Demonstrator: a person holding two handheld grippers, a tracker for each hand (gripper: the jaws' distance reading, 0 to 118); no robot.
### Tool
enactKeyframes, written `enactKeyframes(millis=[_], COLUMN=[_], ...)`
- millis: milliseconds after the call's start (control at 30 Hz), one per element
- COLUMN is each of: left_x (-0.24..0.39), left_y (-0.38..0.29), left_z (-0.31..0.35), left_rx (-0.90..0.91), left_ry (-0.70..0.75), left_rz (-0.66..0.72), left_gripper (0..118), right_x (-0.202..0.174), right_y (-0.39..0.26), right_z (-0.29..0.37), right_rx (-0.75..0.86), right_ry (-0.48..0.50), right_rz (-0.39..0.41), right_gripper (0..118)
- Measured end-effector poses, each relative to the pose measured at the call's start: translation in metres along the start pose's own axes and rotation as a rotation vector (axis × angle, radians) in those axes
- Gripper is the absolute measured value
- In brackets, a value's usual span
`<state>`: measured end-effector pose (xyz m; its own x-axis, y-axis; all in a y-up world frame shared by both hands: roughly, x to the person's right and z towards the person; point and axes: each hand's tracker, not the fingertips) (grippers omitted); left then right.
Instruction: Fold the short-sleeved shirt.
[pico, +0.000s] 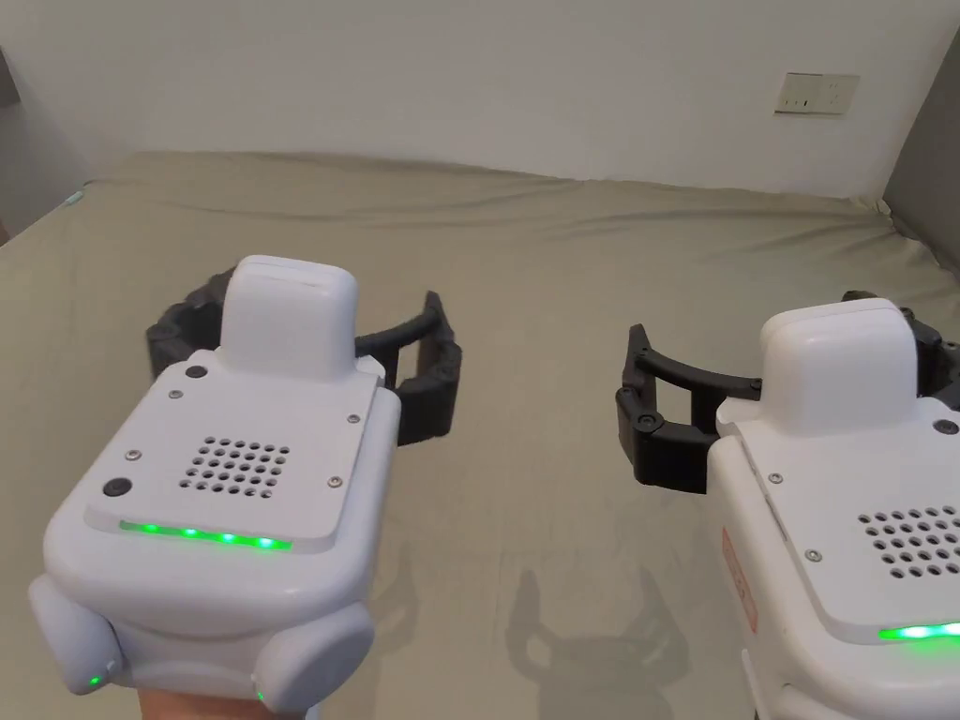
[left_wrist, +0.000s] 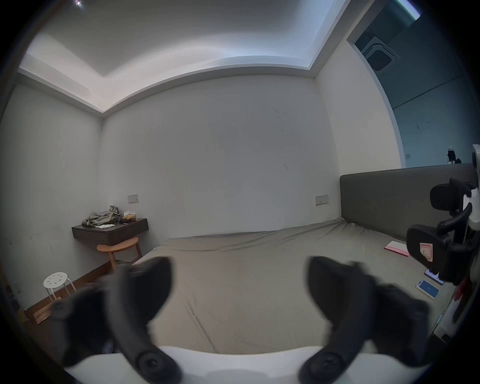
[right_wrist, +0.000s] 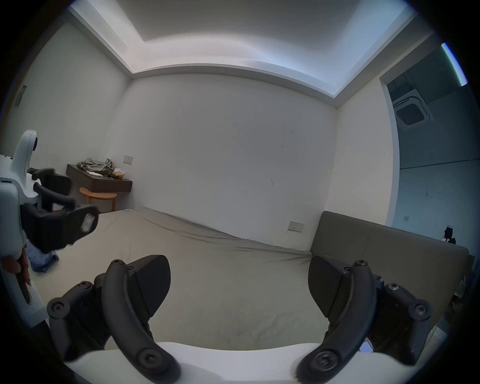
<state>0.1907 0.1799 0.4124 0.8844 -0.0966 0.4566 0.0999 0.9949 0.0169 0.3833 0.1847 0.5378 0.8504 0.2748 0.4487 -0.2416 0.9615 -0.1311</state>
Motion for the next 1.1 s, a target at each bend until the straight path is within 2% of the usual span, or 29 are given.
enactKeyframes(millis=[33,100,233,300,400,567,900,1100], left_x=[-0.001,-0.002,-0.001,0.0,0.001,0.003,0.006,0.006], left_y=[-0.001,-0.002,0.0,0.0,0.001,0.003,0.004,0.004], left_z=[-0.001,0.001,0.002,0.003,0.004,0.005,0.006,0.006], left_rx=[0.001,0.02,0.021,0.021,0.02,0.024,0.02,0.018], left_ry=[0.004,0.006,0.004,0.008,0.003,0.0,-0.006,-0.004], left_rz=[0.0,0.0,-0.019,-0.03,-0.034,-0.036,-0.041,-0.046], left_gripper=[118,118,118,118,118,118,118,118], right_x=[0.0,0.003,0.015,0.017,0.02,0.025,0.017,0.021], right_y=[0.001,0.003,0.009,0.014,0.025,0.033,0.029,0.023], right_z=[-0.001,-0.004,-0.01,-0.011,-0.013,-0.016,-0.008,-0.012], right_rx=[-0.005,-0.03,-0.116,-0.14,-0.248,-0.31,-0.273,-0.28], right_ry=[-0.007,0.007,0.102,0.077,0.009,0.029,0.027,0.071], right_rz=[0.002,-0.016,-0.186,-0.253,-0.293,-0.283,-0.258,-0.282], right_gripper=[111,111,111,111,111,111,111,111])
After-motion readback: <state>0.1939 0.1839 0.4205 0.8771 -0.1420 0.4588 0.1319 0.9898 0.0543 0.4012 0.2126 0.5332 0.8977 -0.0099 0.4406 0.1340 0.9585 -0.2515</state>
